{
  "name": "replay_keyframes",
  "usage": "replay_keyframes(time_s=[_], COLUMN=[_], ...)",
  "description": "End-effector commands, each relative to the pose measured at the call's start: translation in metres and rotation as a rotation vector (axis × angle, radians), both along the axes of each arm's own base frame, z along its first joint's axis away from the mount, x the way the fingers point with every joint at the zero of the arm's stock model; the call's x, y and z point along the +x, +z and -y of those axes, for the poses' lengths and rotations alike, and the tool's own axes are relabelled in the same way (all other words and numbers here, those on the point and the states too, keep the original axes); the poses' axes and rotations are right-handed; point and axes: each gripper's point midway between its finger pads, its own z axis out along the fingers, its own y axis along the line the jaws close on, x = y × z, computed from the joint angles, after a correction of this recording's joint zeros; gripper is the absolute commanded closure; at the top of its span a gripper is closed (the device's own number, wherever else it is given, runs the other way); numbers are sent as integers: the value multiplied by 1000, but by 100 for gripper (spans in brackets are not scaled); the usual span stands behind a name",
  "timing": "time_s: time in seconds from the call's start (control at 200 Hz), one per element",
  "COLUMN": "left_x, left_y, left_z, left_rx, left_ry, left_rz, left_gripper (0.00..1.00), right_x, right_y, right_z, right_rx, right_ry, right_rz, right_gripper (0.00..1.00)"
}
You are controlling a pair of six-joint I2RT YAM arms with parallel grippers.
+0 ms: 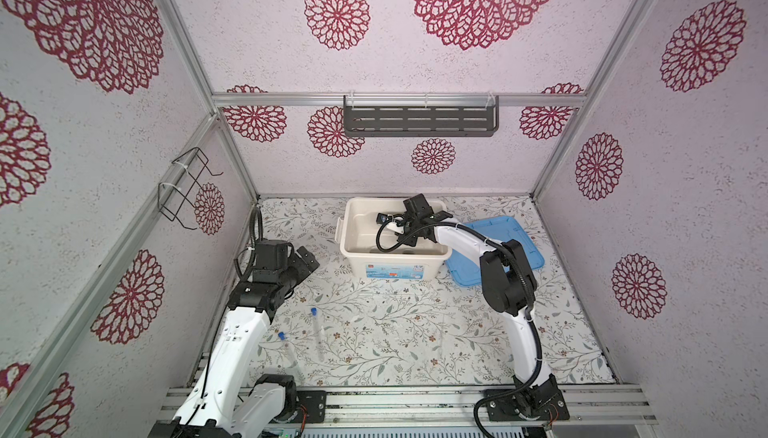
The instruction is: Organize the chemistry lab equipment
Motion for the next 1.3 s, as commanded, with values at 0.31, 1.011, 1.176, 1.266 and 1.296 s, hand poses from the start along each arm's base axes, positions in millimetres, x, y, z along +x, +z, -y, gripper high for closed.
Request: replay_keyframes(time_s=[0.31, 1.011, 1.176, 1.266, 1.296], left_x=[-3, -11, -7, -6, -5], left_y=[-7, 15, 12, 5, 3], left_z=[-1, 16, 11, 2, -1], left_rx=[-6, 10, 35, 66, 75], left_ry=[1, -145, -126, -87, -76], left_rz=[-9, 87, 91, 79, 77], left_gripper=[3, 3, 3, 3, 3], right_x=[25, -49, -94, -139, -155], right_y=[-22, 247, 260, 238, 227], right_z=[-2, -5, 41, 44, 43], right_rx=[-67, 585, 739, 787, 778], right_ry=[-72, -89, -276, -310, -309], right_rz=[39, 113, 105, -19, -57], right_gripper=[78, 53, 56, 59, 59])
